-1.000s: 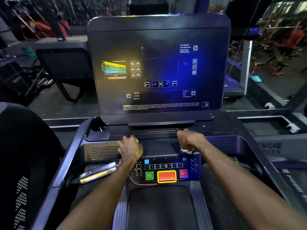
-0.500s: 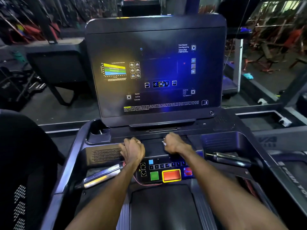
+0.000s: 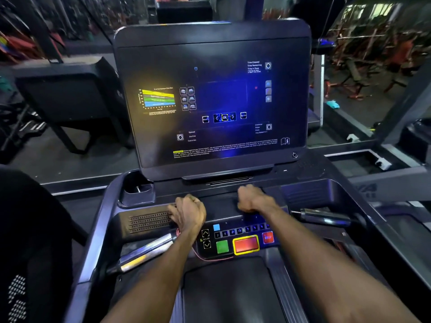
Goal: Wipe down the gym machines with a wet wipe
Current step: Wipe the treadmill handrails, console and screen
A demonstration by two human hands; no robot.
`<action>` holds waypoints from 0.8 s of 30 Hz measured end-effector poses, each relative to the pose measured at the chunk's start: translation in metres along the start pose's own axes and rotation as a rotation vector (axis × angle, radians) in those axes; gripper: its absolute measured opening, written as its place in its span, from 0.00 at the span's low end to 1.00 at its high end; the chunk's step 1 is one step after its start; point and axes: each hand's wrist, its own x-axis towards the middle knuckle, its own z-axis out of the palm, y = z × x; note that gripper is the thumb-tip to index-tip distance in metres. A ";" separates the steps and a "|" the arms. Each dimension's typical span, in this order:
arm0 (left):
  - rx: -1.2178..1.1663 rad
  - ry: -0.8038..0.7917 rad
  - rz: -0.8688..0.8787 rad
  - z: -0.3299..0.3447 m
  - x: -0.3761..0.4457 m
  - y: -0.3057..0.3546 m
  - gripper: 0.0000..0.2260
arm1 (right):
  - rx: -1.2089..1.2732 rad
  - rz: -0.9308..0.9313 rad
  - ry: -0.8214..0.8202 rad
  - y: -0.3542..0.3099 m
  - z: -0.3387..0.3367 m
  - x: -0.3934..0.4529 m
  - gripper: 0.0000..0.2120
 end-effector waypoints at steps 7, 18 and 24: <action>-0.126 -0.011 -0.048 0.012 0.024 -0.022 0.12 | -0.022 -0.282 0.116 -0.077 0.049 -0.013 0.13; 0.023 0.009 0.053 0.014 0.025 -0.023 0.10 | -0.248 0.056 0.415 0.071 0.047 -0.036 0.17; 0.070 0.019 0.118 0.009 0.022 -0.023 0.10 | -0.154 -0.054 0.478 -0.004 0.071 -0.043 0.20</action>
